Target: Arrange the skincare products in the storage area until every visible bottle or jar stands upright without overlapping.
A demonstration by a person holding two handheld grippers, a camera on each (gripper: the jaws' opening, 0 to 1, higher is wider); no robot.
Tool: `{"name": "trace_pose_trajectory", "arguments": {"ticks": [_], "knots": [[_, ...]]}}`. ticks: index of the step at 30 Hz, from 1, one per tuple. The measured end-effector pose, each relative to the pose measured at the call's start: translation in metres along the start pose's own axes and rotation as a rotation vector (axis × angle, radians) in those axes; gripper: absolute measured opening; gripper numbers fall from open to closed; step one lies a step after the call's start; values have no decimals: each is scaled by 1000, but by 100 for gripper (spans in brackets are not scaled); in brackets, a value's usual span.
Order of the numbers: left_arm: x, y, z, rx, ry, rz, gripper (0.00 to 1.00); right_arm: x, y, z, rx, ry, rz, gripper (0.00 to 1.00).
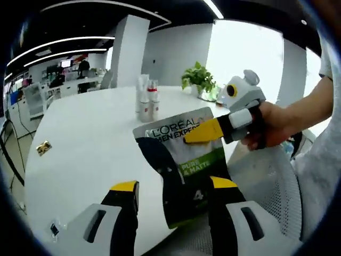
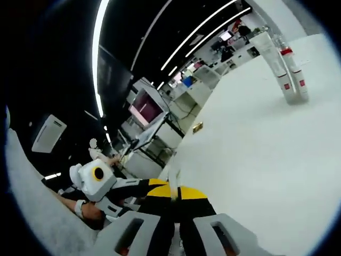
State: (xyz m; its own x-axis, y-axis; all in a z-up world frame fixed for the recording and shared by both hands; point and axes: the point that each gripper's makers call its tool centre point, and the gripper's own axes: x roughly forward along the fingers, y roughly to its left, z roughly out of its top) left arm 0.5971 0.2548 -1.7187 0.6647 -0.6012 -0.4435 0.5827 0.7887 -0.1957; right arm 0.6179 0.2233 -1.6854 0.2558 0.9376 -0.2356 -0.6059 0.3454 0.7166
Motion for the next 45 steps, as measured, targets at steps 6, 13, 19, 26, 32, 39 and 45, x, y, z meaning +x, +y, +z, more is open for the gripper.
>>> {"name": "trace_pose_trajectory", "arguments": {"ticks": [6, 13, 19, 26, 32, 39, 45], "knots": [[-1, -24, 5, -171, -1, -165, 52, -7, 33, -4, -48, 53, 193, 0], [-12, -37, 13, -238, -16, -298, 29, -17, 37, -4, -38, 71, 261, 0], [-16, -38, 16, -266, -19, -318, 17, -25, 31, -4, 13, 49, 256, 0], [-25, -48, 23, -319, -37, -430, 1, -27, 32, 0, 85, 22, 268, 0], [-33, -42, 31, -417, -60, -453, 0, -24, 38, 10, 172, -25, 316, 9], [-35, -41, 36, -471, -80, -464, 0, -17, 42, -15, 114, 89, 302, 16], [-39, -31, 45, -569, -123, -474, 0, -17, 44, -17, 100, 94, 315, 0]]}}
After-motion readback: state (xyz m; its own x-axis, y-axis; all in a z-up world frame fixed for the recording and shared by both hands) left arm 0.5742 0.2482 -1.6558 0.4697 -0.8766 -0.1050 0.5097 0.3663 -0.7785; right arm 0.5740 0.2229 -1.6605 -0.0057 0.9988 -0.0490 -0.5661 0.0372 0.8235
